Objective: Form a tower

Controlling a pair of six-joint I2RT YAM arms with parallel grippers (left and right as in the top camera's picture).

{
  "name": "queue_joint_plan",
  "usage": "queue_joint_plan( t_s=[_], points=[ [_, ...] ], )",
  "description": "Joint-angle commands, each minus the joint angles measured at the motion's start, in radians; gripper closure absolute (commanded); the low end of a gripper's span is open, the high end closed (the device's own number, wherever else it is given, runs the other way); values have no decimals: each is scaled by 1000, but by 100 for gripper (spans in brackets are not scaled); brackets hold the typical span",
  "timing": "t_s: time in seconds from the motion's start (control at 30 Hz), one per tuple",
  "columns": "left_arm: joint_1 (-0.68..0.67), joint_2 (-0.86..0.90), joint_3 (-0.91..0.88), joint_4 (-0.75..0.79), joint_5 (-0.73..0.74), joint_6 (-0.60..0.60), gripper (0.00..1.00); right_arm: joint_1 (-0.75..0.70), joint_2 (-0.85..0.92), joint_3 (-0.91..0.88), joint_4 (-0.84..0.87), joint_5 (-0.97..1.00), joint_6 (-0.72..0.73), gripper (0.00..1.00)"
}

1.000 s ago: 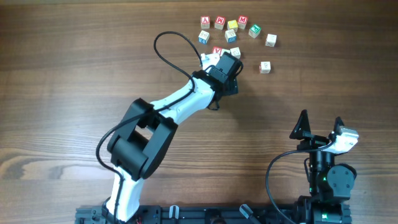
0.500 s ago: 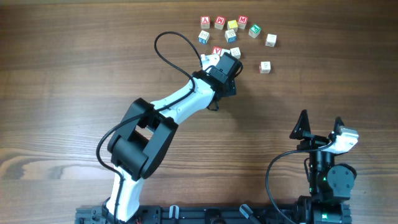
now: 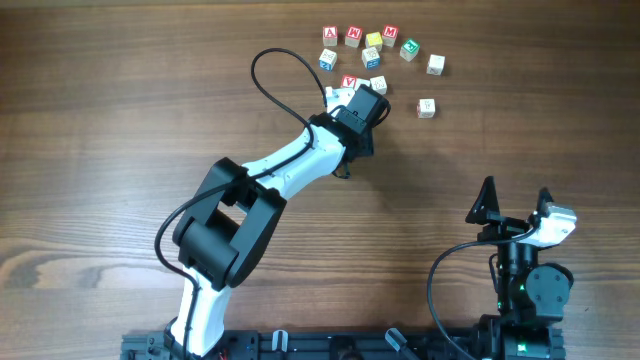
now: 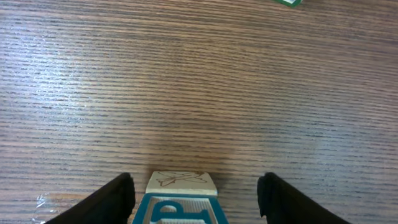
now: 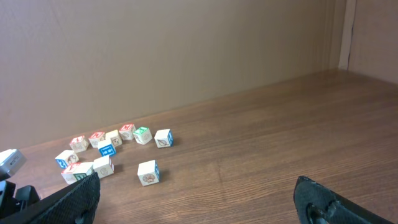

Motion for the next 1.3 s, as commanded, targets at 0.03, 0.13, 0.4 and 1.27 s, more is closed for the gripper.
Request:
queue_joint_plan(
  t_s=[0.03,0.13,0.4,1.27],
  points=[
    [5,8,9,-3,-13,-3,36,-4,-4,-1,3,-9,7,0],
    [5,8,9,-4,-13,-3,39,-4,-4,-1,3,-10,7,0],
    [6,8,9,-15,-13,-3,45,-4,-4,-1,3,-10,7,0],
    [6,8,9,-28,-28,28,70,-4,-4,-1,3,-10,7,0]
  ],
)
